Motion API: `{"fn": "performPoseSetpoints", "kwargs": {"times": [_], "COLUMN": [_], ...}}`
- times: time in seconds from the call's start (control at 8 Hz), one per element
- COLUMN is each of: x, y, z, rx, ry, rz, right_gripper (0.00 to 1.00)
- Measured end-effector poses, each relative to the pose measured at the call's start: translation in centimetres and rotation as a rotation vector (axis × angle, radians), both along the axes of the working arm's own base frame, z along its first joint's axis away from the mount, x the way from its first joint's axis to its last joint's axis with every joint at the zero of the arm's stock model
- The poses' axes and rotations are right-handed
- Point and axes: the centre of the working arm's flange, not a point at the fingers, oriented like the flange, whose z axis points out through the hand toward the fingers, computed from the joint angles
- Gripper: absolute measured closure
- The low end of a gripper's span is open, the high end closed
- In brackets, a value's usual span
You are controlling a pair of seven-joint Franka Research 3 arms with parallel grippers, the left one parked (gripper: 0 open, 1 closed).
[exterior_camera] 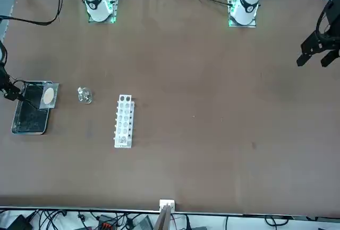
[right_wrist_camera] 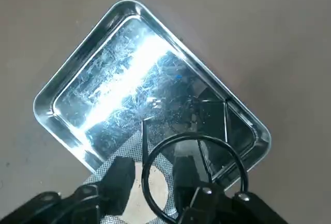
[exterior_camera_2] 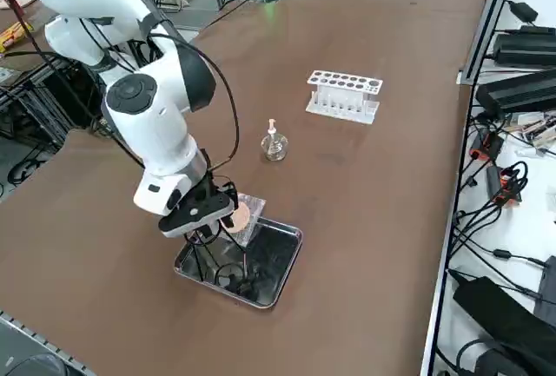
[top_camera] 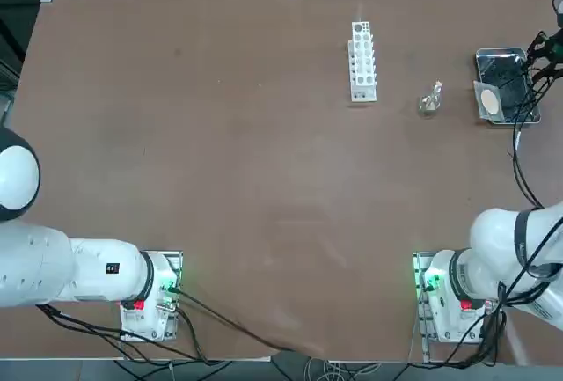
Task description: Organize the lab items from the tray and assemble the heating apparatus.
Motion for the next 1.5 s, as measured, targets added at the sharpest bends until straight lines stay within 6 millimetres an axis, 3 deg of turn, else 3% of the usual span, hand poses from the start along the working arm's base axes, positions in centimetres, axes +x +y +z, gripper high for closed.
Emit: {"fn": "performPoseSetpoints", "kwargs": {"times": [0.62,1.5], "x": [-0.03,0.01], "y": [0.02,0.18], "z": [-0.04,-0.09], "rx": [0.002,0.006], "ry": [0.003,0.006], "rz": [-0.001,0.001], "right_gripper": [0.59,0.81]}}
